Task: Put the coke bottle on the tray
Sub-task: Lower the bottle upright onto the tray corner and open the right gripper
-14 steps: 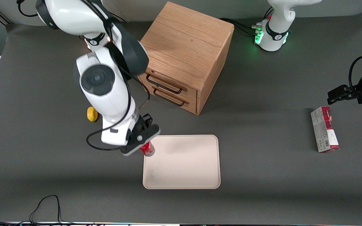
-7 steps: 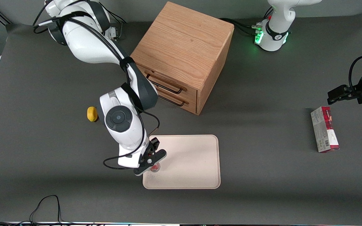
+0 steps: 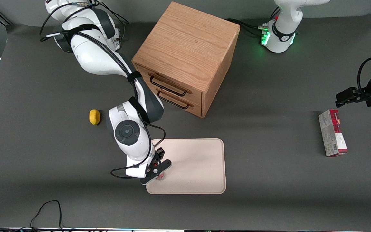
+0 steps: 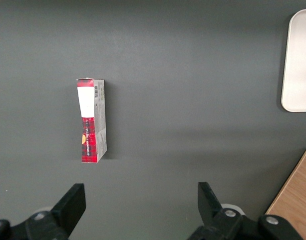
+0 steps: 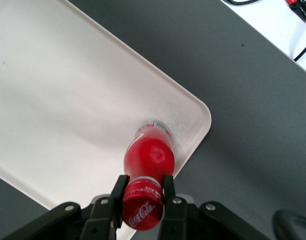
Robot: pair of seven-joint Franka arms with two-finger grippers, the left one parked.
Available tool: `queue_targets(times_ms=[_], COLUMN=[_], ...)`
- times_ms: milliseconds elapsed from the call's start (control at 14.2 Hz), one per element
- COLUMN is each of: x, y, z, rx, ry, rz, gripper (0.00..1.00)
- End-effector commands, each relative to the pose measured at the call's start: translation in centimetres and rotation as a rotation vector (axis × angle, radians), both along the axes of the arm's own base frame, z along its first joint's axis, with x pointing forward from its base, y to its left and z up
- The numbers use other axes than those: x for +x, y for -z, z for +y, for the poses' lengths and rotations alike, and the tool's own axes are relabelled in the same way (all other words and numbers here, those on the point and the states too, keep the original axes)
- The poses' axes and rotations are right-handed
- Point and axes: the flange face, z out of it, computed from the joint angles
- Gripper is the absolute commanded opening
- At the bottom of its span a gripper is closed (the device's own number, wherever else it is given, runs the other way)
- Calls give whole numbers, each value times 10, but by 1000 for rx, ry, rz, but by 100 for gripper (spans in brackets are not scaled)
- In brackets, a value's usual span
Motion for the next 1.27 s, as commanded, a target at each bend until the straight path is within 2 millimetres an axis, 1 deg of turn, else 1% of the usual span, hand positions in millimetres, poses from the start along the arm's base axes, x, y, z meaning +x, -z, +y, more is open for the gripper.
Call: queue_targets(times_ms=[0,212,353,565,635,706,776,918,988,1200], x=[2,0,0,-1,-1,0,0,0,0,-2], y=[-7,0,-5,-6,-5,-5,-5,-7,-12,-35], z=[2,1,-3,-7,-7,-7,-7,-6,-7,-7], rx=[2,-3,-9,-17,-13,-9,-8,-4,-5,4], ry=[-22,-21,-17,-12,-5,2,2,3,2,1], rz=[-18,-2,11,33,33,27,28,24,19,6], gripper=[0,0,0,0,13,82,100,100,100,100])
